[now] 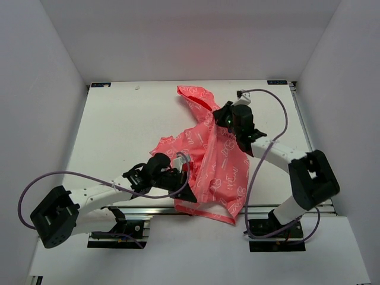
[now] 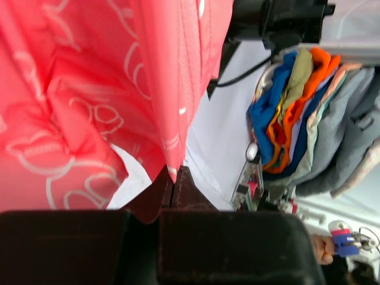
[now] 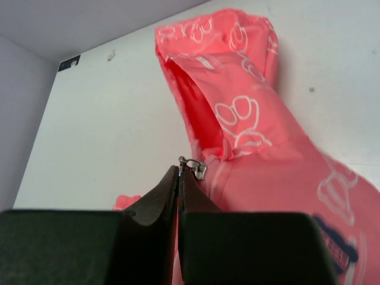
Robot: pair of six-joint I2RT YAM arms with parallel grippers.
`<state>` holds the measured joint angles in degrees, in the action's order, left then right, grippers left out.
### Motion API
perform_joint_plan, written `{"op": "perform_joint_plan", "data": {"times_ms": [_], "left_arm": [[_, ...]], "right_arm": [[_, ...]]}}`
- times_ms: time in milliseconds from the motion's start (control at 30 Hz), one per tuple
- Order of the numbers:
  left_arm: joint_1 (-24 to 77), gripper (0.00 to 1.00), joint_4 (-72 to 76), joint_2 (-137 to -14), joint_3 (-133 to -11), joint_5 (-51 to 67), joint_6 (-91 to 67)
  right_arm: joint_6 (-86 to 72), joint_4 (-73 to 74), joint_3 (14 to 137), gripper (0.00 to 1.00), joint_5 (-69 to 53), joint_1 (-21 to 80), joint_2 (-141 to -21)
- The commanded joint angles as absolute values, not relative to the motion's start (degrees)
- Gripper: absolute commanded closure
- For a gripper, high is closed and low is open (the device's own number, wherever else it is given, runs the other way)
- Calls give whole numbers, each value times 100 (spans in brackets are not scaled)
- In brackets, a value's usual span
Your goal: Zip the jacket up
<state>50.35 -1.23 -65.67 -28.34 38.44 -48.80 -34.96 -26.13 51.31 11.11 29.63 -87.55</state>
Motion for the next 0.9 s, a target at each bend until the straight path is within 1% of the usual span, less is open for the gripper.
{"op": "perform_joint_plan", "data": {"times_ms": [0, 33, 67, 133, 167, 233, 267, 300, 333, 400, 433, 467, 533, 567, 633, 667, 700, 733, 767, 800, 833, 867], "left_arm": [[5221, 100, -633, -6223, -2497, 4386, -5325], [5221, 100, -668, -6101, -2444, 4334, -5387], [5221, 100, -764, -6030, -2382, 4290, -5501], [5229, 100, -939, -5837, -2338, 4097, -5589], [5229, 100, -958, -5784, -2286, 4035, -5677], [5238, 100, -932, -5661, -2172, 3947, -5826], [5238, 100, -888, -5591, -2119, 3938, -5958], [5238, 100, -879, -5564, -2022, 3920, -6011], [5238, 100, -879, -5555, -1987, 3903, -6047], [5238, 100, -818, -5546, -1943, 3858, -6135], [5238, 100, -817, -5555, -1942, 3850, -6135], [5238, 100, -843, -5598, -1960, 3797, -6117], [5238, 100, -887, -5686, -2030, 3779, -6082], [5238, 100, -931, -5817, -2082, 3710, -5969], [5238, 100, -1281, -6002, -2416, 3622, -5628], [5238, 93, -1422, -6107, -2574, 3517, -5477], [5238, 70, -1572, -6335, -2741, 3472, -5328], [5238, 53, -1886, -6441, -3134, 3419, -5196], [5238, 38, -2072, -6529, -3355, 3323, -4899], [5238, 16, -2274, -6635, -3558, 3070, -4765], [5238, 2, -2633, -6644, -3951, 2911, -4659], [5230, 2, -2785, -6636, -4129, 2744, -4441]], "right_arm": [[-2919, -4210, 6176, 100, 1582, 2471, -9288], [-2935, -4097, 6440, 100, 1573, 2383, -9690], [-2918, -4052, 6991, 100, 1538, 2295, -9912], [-2918, -3964, 7521, 100, 1380, 2057, -10516], [-2909, -3912, 8054, 100, 1345, 1944, -10738], [-2796, -3753, 8619, 100, 1318, 1864, -11334], [-2778, -3683, 8892, 100, 1327, 1802, -11529], [-2760, -3561, 9443, 100, 1275, 1784, -11714], [-2725, -3525, 9683, 100, 1196, 1749, -12038], [-2707, -3524, 10131, 100, 951, 1714, -12269], [-2707, -3498, 10203, 100, 810, 1714, -12383], [-2716, -3498, 10221, 100, 365, 1714, -12392], [-2733, -3568, 9916, 100, 2, 1714, -12183], [-2751, -3603, 9740, 100, -505, 1723, -12086], [-2830, -3586, 9195, 100, -676, 1723, -11736], [-2847, -3560, 9028, 93, -825, 1714, -11612], [-2856, -3499, 8870, 83, -991, 1705, -11497], [-2848, -3489, 8546, 59, -1167, 1714, -11235], [-2839, -3359, 8421, 46, -1421, 1714, -11093], [-2769, -3218, 8324, 33, -1537, 1714, -10961], [-2725, -3043, 8254, 11, -1703, 1714, -10708], [-2681, -2536, 8192, 11, -1836, 1705, -10557]]}}
